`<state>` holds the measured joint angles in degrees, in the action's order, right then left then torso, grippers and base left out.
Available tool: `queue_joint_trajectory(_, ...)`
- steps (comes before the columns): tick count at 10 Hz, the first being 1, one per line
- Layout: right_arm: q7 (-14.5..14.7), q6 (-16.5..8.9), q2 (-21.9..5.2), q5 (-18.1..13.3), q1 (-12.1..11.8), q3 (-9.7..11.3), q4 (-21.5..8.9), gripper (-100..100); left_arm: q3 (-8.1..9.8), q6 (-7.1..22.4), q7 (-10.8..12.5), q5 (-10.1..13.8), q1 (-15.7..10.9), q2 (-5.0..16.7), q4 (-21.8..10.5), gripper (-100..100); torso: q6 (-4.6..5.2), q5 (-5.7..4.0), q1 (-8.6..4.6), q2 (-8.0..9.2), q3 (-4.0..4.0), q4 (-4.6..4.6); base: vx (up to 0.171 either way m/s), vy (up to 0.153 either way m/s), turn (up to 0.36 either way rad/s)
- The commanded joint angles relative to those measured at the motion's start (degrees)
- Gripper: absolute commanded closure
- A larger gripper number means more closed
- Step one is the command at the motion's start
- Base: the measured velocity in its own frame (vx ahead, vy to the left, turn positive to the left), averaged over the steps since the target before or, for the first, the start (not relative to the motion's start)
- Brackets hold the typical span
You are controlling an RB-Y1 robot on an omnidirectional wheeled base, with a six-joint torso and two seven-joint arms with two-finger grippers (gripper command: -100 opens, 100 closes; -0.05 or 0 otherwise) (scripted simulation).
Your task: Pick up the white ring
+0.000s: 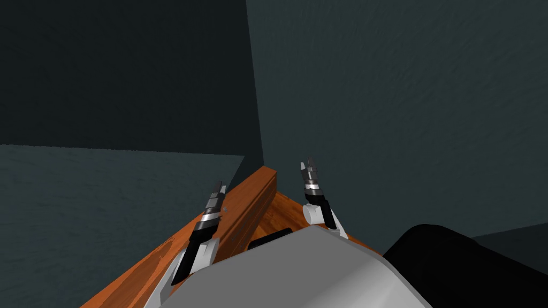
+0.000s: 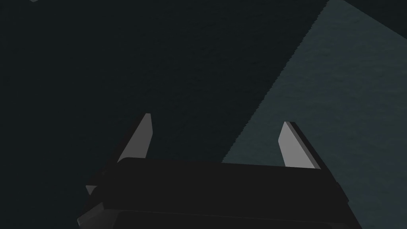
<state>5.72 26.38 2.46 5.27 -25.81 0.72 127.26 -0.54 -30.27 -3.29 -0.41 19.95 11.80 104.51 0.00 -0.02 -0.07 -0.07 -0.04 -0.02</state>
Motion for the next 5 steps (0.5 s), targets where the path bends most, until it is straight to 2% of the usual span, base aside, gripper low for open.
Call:
queue_joint_trajectory(1, 0.0, 0.0, 0.0, 0.0, 0.0, 0.0, 0.0, 0, 0.54, 1.2, 0.3, 0.2, -0.6, 0.6, -1.8, -100, 0.0, 0.0, 0.0, 0.0, 0.0, 0.0, 0.015, -0.022, 0.02)
queue_joint_trajectory(4, 0.0, 0.0, 0.0, 0.0, 0.0, 0.0, 0.0, 0, 1.84, 3.6, 0.7, 0.3, -2.5, 1.9, -7.7, -100, 0.01, -0.01, -0.02, -0.02, -0.01, -0.01, 0.021, -0.029, 0.034)
queue_joint_trajectory(5, 0.0, 0.0, 0.0, 0.0, 0.0, 0.0, 0.0, 0, 1.84, 3.6, 0.7, 0.3, -2.5, 1.9, -8.6, -100, 0.0, -0.01, -0.02, -0.02, -0.01, 0.0, 0.015, -0.026, 0.019)
